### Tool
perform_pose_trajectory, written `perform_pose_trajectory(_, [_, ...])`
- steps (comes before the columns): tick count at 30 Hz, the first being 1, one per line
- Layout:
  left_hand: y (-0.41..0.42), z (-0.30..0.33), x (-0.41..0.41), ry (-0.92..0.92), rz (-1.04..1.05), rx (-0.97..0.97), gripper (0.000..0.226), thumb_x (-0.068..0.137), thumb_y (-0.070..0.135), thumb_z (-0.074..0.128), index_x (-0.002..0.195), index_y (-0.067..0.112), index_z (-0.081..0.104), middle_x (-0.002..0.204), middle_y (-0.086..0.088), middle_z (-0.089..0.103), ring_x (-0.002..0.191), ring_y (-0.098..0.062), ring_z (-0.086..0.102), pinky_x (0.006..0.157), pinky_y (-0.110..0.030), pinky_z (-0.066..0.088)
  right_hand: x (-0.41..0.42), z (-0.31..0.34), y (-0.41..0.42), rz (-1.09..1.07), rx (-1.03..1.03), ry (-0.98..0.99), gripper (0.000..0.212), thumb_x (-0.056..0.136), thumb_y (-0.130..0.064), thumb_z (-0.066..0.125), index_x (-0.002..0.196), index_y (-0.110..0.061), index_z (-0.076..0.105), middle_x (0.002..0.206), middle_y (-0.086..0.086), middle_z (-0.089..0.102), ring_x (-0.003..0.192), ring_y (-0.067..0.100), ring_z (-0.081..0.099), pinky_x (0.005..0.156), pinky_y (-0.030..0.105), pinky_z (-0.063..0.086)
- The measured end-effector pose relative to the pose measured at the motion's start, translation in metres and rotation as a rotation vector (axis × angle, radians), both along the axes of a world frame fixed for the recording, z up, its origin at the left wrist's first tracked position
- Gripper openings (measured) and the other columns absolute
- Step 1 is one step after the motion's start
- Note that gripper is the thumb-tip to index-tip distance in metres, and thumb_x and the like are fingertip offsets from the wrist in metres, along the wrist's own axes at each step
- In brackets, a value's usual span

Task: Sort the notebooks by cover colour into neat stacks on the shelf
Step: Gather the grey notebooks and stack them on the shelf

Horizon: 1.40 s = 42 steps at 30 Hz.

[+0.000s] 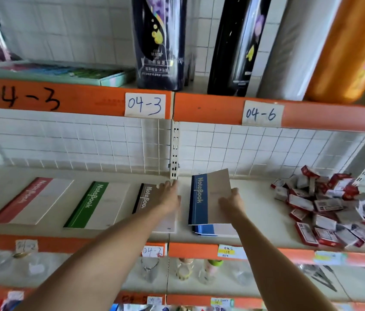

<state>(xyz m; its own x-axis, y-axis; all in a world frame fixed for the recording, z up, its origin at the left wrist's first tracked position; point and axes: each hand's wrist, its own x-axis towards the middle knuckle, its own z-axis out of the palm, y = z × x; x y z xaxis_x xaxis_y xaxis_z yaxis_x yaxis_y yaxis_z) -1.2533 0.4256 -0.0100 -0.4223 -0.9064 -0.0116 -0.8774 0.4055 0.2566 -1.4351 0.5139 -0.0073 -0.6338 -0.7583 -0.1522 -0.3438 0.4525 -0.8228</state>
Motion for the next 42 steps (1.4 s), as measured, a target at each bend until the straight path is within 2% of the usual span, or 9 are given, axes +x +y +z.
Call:
perform_pose_trajectory(4, [0.011, 0.0, -0.027, -0.009, -0.066, -0.037, 0.04, 0.1, 0.025, 0.052, 0.136, 0.013, 0.038, 0.133, -0.012, 0.05, 0.114, -0.028, 0.052, 0.093, -0.04, 0.046, -0.021, -0.005, 0.013, -0.028, 0.022, 0.053, 0.024, 0.089, -0.001, 0.051, 0.105, -0.011, 0.035, 0.11, 0.02, 0.061, 0.084, 0.03, 0.052, 0.069, 0.034, 0.042])
perform_pose_trajectory(9, [0.016, 0.0, -0.047, -0.012, -0.108, -0.045, 0.044, 0.099, 0.029, 0.052, 0.137, 0.013, 0.037, 0.121, -0.011, 0.055, 0.106, -0.028, 0.056, 0.091, -0.044, 0.051, -0.036, -0.015, 0.021, 0.037, 0.107, 0.196, 0.032, 0.086, -0.014, 0.06, 0.115, -0.01, 0.046, 0.109, 0.016, 0.063, 0.081, 0.026, 0.051, 0.068, 0.03, 0.044])
perform_pose_trajectory(12, [0.018, -0.001, -0.051, -0.028, -0.102, -0.042, 0.045, 0.099, 0.031, 0.051, 0.138, 0.014, 0.035, 0.124, -0.012, 0.054, 0.109, -0.029, 0.055, 0.092, -0.045, 0.05, -0.037, -0.016, 0.021, 0.057, 0.143, 0.203, 0.041, 0.082, -0.02, 0.063, 0.12, -0.01, 0.051, 0.115, 0.015, 0.059, 0.093, 0.03, 0.058, 0.079, 0.034, 0.051])
perform_pose_trajectory(18, [0.02, -0.004, -0.052, -0.034, -0.086, -0.038, 0.046, 0.099, 0.032, 0.052, 0.138, 0.014, 0.034, 0.124, -0.012, 0.054, 0.109, -0.029, 0.055, 0.091, -0.044, 0.05, -0.034, -0.027, 0.017, 0.117, 0.253, 0.241, 0.06, 0.082, -0.035, 0.074, 0.129, -0.007, 0.049, 0.128, 0.017, 0.047, 0.115, 0.033, 0.053, 0.094, 0.038, 0.049])
perform_pose_trajectory(25, [0.022, -0.003, -0.047, -0.042, -0.093, -0.048, 0.048, 0.1, 0.037, 0.051, 0.139, 0.014, 0.035, 0.127, -0.012, 0.054, 0.111, -0.029, 0.056, 0.089, -0.043, 0.051, -0.034, -0.027, 0.014, 0.11, 0.264, 0.308, 0.064, 0.084, -0.036, 0.074, 0.133, -0.007, 0.045, 0.133, 0.019, 0.046, 0.122, 0.034, 0.048, 0.101, 0.04, 0.044])
perform_pose_trajectory(28, [0.024, -0.002, -0.036, -0.041, -0.106, -0.037, 0.043, 0.1, 0.032, 0.052, 0.136, 0.013, 0.036, 0.125, -0.011, 0.054, 0.108, -0.028, 0.055, 0.086, -0.04, 0.05, -0.025, -0.024, 0.012, 0.111, 0.214, 0.346, 0.058, 0.087, -0.036, 0.068, 0.133, -0.01, 0.044, 0.132, 0.017, 0.047, 0.12, 0.032, 0.048, 0.101, 0.041, 0.047])
perform_pose_trajectory(34, [0.02, -0.002, 0.001, -0.025, -0.086, -0.045, 0.05, 0.098, 0.037, 0.054, 0.139, 0.014, 0.039, 0.129, -0.013, 0.055, 0.111, -0.03, 0.057, 0.089, -0.044, 0.051, 0.018, -0.017, 0.003, 0.312, 0.124, 0.42, 0.05, 0.091, -0.041, 0.062, 0.131, -0.014, 0.05, 0.131, 0.013, 0.049, 0.121, 0.029, 0.045, 0.102, 0.039, 0.042])
perform_pose_trajectory(38, [0.018, 0.0, 0.046, -0.033, -0.089, -0.131, 0.047, 0.098, 0.04, 0.053, 0.138, 0.018, 0.043, 0.132, -0.009, 0.058, 0.115, -0.028, 0.057, 0.092, -0.041, 0.05, 0.065, -0.009, -0.001, 0.407, 0.129, 0.43, 0.058, 0.089, -0.046, 0.062, 0.137, -0.017, 0.048, 0.138, 0.01, 0.048, 0.127, 0.029, 0.043, 0.103, 0.035, 0.038])
perform_pose_trajectory(42, [0.015, 0.005, 0.11, -0.074, -0.06, -0.146, 0.044, 0.097, 0.041, 0.05, 0.137, 0.022, 0.044, 0.132, -0.007, 0.058, 0.118, -0.029, 0.054, 0.094, -0.043, 0.047, 0.126, -0.003, -0.002, 0.458, 0.097, 0.444, 0.062, 0.089, -0.051, 0.061, 0.14, -0.018, 0.047, 0.143, 0.009, 0.047, 0.131, 0.029, 0.043, 0.107, 0.04, 0.039])
